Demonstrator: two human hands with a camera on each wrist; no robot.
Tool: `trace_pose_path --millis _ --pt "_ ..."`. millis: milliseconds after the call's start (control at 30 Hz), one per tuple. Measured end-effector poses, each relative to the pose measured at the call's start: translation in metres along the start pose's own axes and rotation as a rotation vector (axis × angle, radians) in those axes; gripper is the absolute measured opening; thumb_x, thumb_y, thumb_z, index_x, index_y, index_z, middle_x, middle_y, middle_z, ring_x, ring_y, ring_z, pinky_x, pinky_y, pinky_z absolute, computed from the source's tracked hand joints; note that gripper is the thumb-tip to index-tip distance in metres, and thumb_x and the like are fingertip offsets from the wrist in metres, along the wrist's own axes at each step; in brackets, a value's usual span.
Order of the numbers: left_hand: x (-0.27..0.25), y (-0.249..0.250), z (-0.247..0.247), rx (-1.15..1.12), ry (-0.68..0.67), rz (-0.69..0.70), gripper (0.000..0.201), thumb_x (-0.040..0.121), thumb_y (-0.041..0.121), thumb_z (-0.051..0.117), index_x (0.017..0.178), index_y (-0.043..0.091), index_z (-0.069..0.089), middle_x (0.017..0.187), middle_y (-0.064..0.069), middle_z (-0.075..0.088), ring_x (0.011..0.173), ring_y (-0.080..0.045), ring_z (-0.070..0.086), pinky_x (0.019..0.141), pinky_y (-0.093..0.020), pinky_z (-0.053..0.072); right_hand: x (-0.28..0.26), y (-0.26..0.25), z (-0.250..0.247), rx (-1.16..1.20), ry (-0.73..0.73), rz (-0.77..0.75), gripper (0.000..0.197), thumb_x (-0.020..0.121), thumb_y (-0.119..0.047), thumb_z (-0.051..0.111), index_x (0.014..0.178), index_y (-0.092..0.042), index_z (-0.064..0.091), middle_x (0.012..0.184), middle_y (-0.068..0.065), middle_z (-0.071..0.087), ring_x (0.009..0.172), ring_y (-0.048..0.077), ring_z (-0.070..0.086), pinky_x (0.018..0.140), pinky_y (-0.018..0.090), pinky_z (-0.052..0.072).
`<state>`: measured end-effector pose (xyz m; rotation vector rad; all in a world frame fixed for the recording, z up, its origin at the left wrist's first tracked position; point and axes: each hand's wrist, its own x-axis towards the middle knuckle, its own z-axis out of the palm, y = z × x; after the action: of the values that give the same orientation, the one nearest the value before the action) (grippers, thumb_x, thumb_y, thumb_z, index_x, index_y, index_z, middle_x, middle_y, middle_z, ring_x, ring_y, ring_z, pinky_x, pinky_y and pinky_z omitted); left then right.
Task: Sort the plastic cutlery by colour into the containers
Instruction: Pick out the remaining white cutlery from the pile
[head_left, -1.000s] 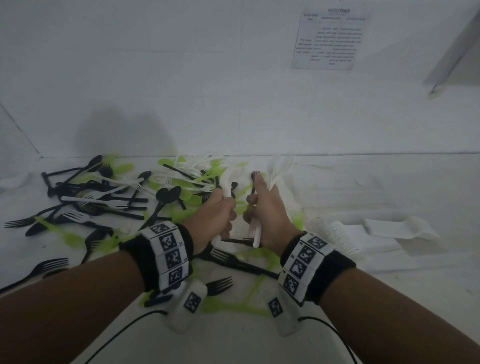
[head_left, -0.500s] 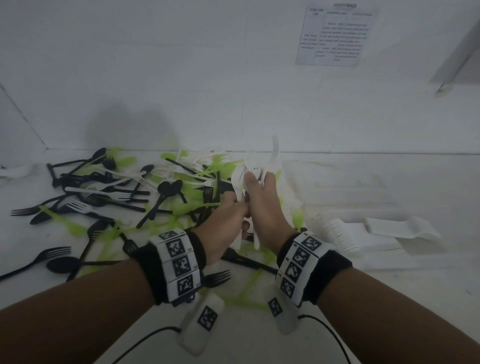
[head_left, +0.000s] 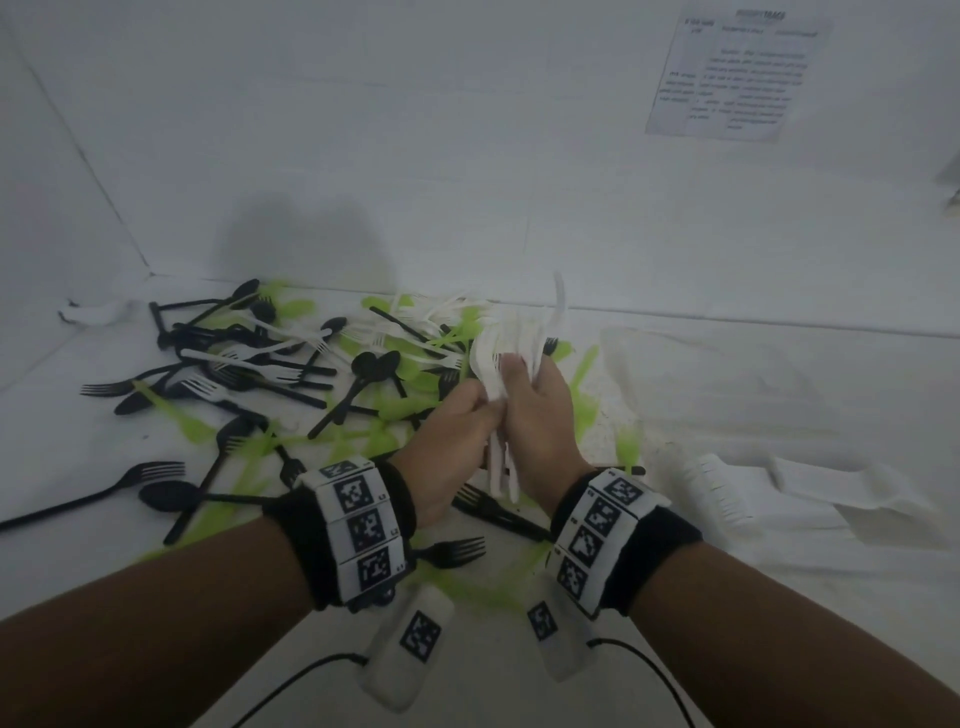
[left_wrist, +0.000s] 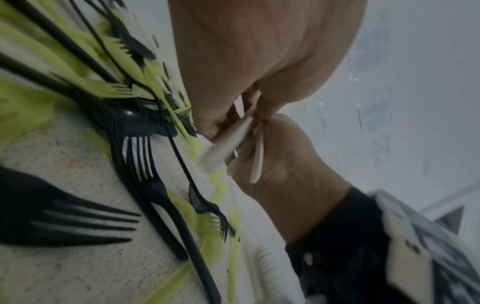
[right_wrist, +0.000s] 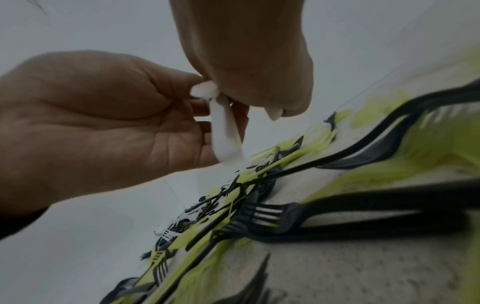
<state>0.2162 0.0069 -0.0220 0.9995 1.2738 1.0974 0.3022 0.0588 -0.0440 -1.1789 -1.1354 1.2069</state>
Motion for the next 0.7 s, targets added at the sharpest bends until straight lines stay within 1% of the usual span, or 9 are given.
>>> trace_pose_path --millis 67,167,233,333,400,467,533,600,700 --pt "0.0 0.001 -0.003 0.026 0.011 0.0 0.024 0.099 0.032 0.053 0.1 0.01 0.062 0.101 -0.019 0.067 0.099 -0.038 0.066 0.098 -0.057 0.052 0.001 -0.002 0.004 0.005 -0.005 -0.015 0.031 0.098 -0.041 0.055 0.104 -0.013 0.065 0.1 0.015 0.071 0.096 0.037 0.069 0.085 0.062 0.057" --pt "0.001 0.006 -0.011 -0.019 -0.045 -0.021 0.028 0.107 0.024 0.047 0.12 0.009 0.067 0.116 -0.015 0.073 0.109 -0.033 0.07 0.094 -0.05 0.059 0.001 -0.007 0.01 0.029 -0.02 -0.034 0.027 0.101 -0.036 0.056 0.103 -0.01 0.065 0.101 0.018 0.07 0.097 0.038 0.069 0.086 0.06 0.057" --pt "0.0 0.012 -0.016 -0.05 -0.056 -0.043 0.028 0.109 0.017 0.044 0.122 0.006 0.067 0.116 -0.015 0.074 0.108 -0.03 0.071 0.087 -0.041 0.061 0.002 -0.01 0.013 0.045 -0.03 -0.028 0.025 0.103 -0.034 0.057 0.1 -0.011 0.066 0.097 0.013 0.072 0.091 0.031 0.071 0.086 0.055 0.058" --pt "0.003 0.017 -0.022 -0.001 -0.05 -0.047 0.027 0.107 0.016 0.048 0.119 0.0 0.067 0.118 -0.025 0.07 0.112 -0.038 0.067 0.095 -0.05 0.058 0.004 -0.011 0.016 0.043 -0.054 -0.039 0.026 0.104 -0.032 0.057 0.099 -0.01 0.069 0.091 0.009 0.073 0.082 0.018 0.068 0.08 0.048 0.058" --pt "0.006 0.02 -0.024 0.072 -0.042 -0.051 0.027 0.105 0.013 0.046 0.116 0.001 0.068 0.111 -0.023 0.072 0.104 -0.037 0.071 0.091 -0.051 0.06 0.004 -0.013 0.017 0.03 -0.103 -0.033 0.025 0.105 -0.032 0.057 0.099 -0.013 0.072 0.087 0.005 0.074 0.079 0.016 0.069 0.071 0.039 0.059" --pt "0.008 0.022 -0.025 0.105 -0.016 -0.052 0.027 0.103 0.011 0.045 0.108 0.0 0.069 0.095 -0.019 0.074 0.086 -0.033 0.073 0.086 -0.049 0.062 0.006 -0.014 0.018 0.002 -0.114 -0.009 0.023 0.104 -0.033 0.057 0.094 -0.019 0.072 0.077 0.001 0.07 0.072 0.015 0.066 0.062 0.033 0.054" --pt "0.008 0.025 -0.025 0.072 0.031 -0.055 0.024 0.102 0.01 0.047 0.097 -0.001 0.068 0.084 -0.015 0.069 0.073 -0.027 0.069 0.082 -0.048 0.06 0.008 -0.012 0.017 -0.008 -0.063 0.013 0.023 0.103 -0.034 0.056 0.09 -0.02 0.068 0.08 0.012 0.067 0.073 0.021 0.064 0.062 0.04 0.053" --pt "0.008 0.028 -0.027 -0.012 0.063 -0.072 0.021 0.103 0.009 0.049 0.096 0.001 0.067 0.086 -0.014 0.071 0.075 -0.025 0.071 0.086 -0.046 0.06 0.01 -0.011 0.013 -0.016 -0.043 0.011 0.02 0.104 -0.03 0.052 0.096 -0.015 0.065 0.093 0.019 0.069 0.078 0.025 0.066 0.067 0.05 0.058" --pt "0.011 0.031 -0.029 -0.102 0.107 -0.065 0.019 0.103 0.012 0.052 0.105 0.002 0.069 0.094 -0.014 0.077 0.083 -0.027 0.074 0.096 -0.049 0.055 0.009 -0.007 0.008 -0.117 -0.116 -0.045 0.019 0.104 -0.023 0.049 0.099 -0.014 0.065 0.092 0.014 0.073 0.084 0.029 0.073 0.074 0.055 0.062"
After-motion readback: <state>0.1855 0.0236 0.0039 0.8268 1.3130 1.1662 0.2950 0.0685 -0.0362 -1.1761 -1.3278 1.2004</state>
